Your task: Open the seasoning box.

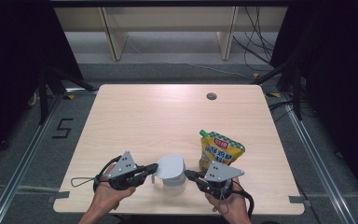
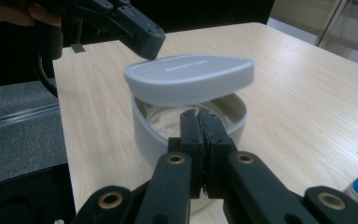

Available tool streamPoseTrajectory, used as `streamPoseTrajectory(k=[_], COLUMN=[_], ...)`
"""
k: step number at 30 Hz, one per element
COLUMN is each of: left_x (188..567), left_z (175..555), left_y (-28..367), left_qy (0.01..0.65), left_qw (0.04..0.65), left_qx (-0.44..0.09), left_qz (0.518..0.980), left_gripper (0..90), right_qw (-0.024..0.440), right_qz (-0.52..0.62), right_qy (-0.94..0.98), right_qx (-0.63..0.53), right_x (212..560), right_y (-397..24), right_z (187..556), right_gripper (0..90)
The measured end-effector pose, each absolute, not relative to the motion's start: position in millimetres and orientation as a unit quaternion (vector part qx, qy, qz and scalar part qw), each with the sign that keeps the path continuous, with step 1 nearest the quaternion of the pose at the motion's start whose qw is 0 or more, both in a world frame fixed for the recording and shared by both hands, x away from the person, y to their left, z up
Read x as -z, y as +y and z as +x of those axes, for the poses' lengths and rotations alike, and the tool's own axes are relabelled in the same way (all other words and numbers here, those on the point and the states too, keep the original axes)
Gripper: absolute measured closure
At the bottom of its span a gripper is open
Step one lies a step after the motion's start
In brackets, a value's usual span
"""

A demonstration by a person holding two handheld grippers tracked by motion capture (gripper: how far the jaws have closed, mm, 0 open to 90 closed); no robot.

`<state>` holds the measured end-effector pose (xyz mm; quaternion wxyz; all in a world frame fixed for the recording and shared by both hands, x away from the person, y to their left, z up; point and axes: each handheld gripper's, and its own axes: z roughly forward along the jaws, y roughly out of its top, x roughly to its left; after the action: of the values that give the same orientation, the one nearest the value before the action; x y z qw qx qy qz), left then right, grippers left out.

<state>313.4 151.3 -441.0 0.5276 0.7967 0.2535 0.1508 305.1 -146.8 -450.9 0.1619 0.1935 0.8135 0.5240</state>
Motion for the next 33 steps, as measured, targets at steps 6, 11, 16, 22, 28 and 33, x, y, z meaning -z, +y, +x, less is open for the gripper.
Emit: streamPoseTrajectory(k=[6, 11, 16, 22, 28, 33], left_x=[439.5, 449.2, 467.3, 486.0, 500.5, 503.4], left_z=[315.1, 310.0, 301.7, 287.4, 286.8, 287.6], left_y=[157.0, 175.5, 187.3, 191.8, 193.3, 192.4], left_qy=[0.261, 0.273, 0.295, 0.313, 0.335, 0.331], left_qw=[0.537, 0.537, 0.51, 0.485, 0.47, 0.469], left_qx=[-0.151, -0.138, -0.133, -0.125, -0.12, -0.124], left_qz=[0.788, 0.786, 0.797, 0.807, 0.808, 0.809], left_gripper=[77.1, 53.6, 43.9, 31.3, 27.6, 26.2], right_qw=[0.164, 0.165, 0.17, 0.174, 0.173, 0.173], right_qz=[0.187, 0.179, 0.161, 0.149, 0.127, 0.119], right_qy=[0.813, 0.813, 0.819, 0.821, 0.824, 0.827], right_qx=[-0.526, -0.53, -0.523, -0.524, -0.524, -0.522], right_x=[447.2, 440.2, 435.5, 429.6, 424.5, 425.0], right_y=[-139.7, -129.6, -119.8, -107.3, -87.8, -78.1], right_z=[305.8, 306.7, 306.2, 304.8, 304.2, 302.1], right_gripper=[90.0, 90.0, 89.9, 89.9, 89.7, 89.4])
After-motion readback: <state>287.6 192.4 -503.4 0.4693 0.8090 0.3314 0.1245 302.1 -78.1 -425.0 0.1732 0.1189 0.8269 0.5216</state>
